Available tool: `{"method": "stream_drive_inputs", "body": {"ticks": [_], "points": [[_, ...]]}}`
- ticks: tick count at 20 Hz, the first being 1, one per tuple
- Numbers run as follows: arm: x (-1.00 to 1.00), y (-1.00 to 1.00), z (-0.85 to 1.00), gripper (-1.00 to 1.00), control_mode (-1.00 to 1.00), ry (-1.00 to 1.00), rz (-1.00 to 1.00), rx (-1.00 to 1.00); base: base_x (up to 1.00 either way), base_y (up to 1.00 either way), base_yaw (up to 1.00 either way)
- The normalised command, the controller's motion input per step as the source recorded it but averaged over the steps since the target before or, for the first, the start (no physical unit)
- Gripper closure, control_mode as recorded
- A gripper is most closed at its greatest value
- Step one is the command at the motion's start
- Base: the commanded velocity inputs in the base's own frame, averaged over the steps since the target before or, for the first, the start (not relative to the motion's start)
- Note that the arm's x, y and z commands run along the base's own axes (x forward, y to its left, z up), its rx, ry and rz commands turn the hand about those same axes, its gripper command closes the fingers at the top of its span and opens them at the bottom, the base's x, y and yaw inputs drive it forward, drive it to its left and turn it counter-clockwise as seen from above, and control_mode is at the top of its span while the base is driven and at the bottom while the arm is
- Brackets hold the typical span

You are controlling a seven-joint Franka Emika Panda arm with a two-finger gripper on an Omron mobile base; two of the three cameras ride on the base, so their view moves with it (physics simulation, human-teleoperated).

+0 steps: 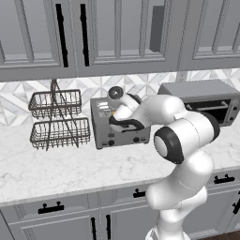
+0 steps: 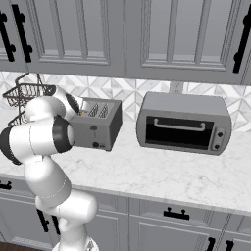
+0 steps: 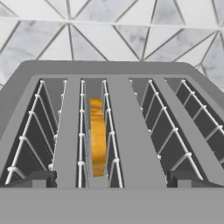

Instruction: Start the toaster. Once the lever pops up, take the bread to the plate on the dining counter.

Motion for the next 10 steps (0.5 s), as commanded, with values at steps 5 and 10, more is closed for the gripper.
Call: {"method": "stream_drive_inputs", "body": {"ticks": [5,10], "points": [[0.0,0.0,0.0,-1.0,-1.0,0.0,0.0,0.0,0.0,0.0,0.0],[0.0,0.0,0.0,-1.0,-1.0,0.0,0.0,0.0,0.0,0.0,0.0]]}}
